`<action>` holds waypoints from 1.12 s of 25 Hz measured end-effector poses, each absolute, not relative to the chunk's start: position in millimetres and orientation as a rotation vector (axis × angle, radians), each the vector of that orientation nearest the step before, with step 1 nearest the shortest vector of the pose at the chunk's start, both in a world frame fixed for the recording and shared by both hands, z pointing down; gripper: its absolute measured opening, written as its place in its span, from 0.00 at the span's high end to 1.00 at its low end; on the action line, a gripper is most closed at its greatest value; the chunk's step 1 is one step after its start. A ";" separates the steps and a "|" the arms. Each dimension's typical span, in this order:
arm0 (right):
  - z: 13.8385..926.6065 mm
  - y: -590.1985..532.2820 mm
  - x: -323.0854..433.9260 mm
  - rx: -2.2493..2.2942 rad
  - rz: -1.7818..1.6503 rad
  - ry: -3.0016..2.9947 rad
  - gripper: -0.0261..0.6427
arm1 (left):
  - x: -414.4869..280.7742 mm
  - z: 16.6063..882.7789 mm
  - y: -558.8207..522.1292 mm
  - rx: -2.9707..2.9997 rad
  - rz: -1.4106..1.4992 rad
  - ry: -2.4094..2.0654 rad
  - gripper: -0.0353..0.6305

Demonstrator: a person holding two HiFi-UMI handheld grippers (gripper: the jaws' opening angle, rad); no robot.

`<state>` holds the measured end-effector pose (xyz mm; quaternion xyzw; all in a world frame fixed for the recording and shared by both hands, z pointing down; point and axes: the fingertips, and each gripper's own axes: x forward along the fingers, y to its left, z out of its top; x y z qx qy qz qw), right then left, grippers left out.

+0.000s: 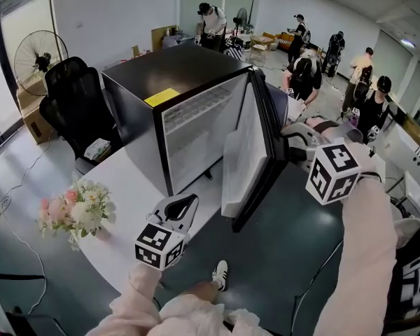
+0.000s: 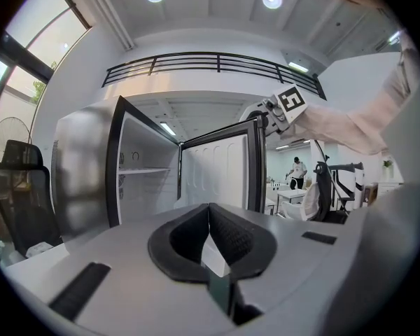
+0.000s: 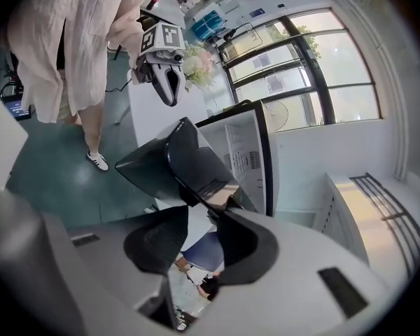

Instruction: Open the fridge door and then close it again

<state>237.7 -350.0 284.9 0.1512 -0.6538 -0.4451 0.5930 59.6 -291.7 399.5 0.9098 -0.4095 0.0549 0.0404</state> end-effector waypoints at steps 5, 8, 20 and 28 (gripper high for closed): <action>283.6 -352.4 219.5 0.333 -1.075 -1.515 0.78 | 57.2 397.9 -296.5 2.780 0.158 -1.267 0.93; 281.9 -354.1 207.8 0.304 -1.105 -1.506 0.80 | 53.0 397.9 -298.5 2.770 0.151 -1.282 0.93; 280.2 -367.9 154.5 0.225 -1.250 -1.457 0.85 | 24.9 403.1 -307.7 2.703 0.139 -1.369 0.93; 278.0 -378.7 126.8 0.205 -1.283 -1.495 0.86 | 4.2 409.6 -310.2 2.657 0.149 -1.413 0.93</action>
